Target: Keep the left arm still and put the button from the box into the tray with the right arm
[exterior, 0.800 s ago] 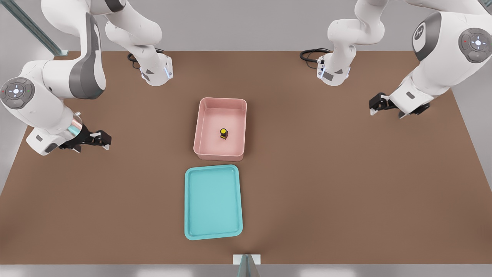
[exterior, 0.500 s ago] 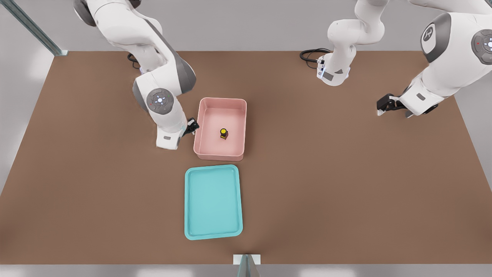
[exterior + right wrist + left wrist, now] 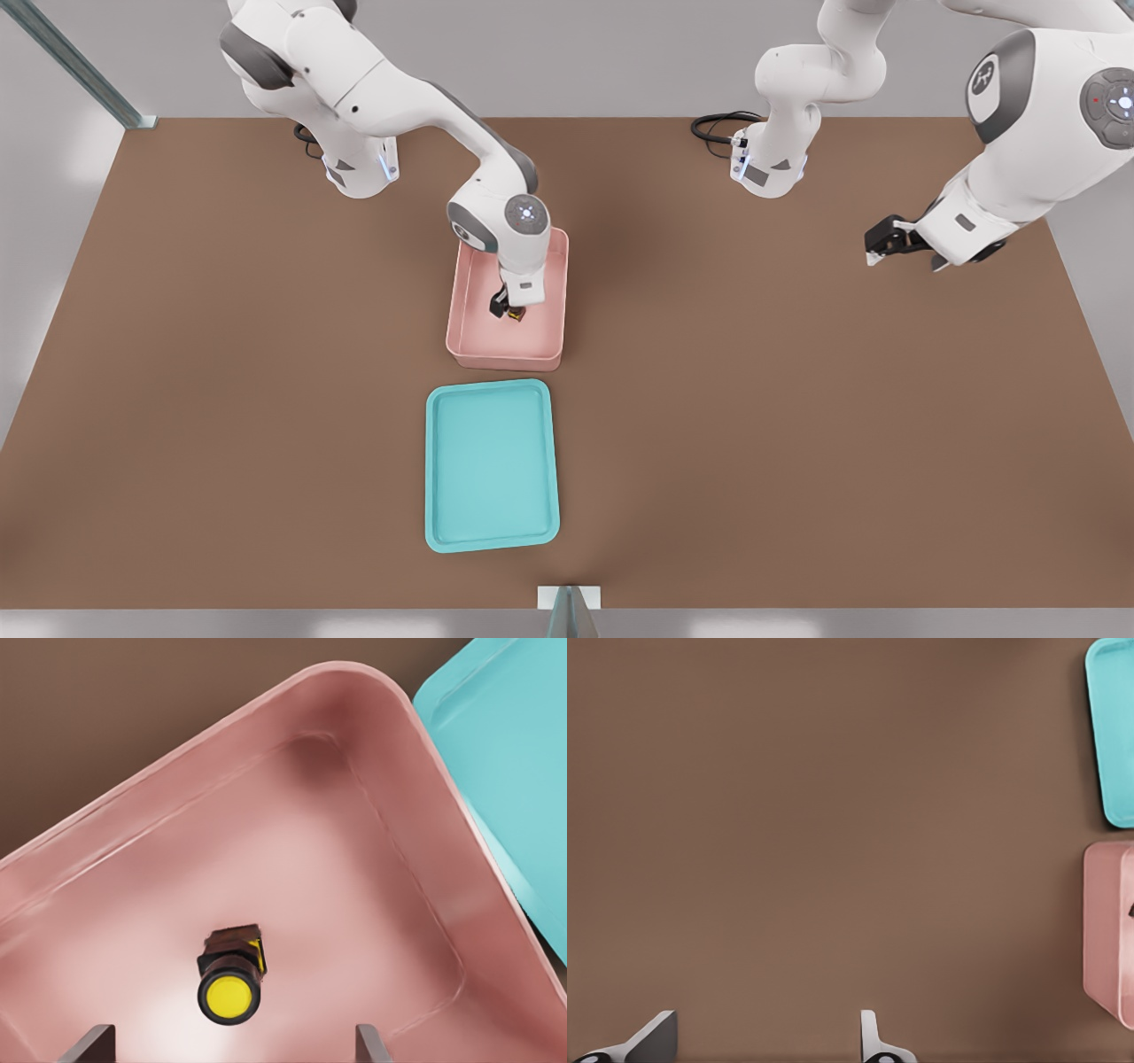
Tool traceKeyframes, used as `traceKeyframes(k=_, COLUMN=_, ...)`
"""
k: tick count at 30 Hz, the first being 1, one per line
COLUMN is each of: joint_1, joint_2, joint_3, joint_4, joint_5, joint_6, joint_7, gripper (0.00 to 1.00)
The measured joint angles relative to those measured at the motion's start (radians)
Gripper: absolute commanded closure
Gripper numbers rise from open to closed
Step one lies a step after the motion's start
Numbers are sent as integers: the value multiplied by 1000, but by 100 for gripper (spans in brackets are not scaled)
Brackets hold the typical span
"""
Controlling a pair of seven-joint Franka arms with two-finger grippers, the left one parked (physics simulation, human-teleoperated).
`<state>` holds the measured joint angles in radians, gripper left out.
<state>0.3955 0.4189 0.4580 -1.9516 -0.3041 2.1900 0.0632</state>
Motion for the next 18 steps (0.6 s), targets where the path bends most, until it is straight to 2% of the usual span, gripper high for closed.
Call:
traceKeyframes(k=7, joint_1=-3, joint_2=16, joint_3=-1, joint_4=-126, joint_5=-32, joint_6=181, joint_7=40, gripper=0)
traceKeyframes(k=18, joint_1=-3, joint_2=86, joint_3=-30, joint_4=-157, joint_5=-121, joint_6=315, joint_7=80, gripper=0)
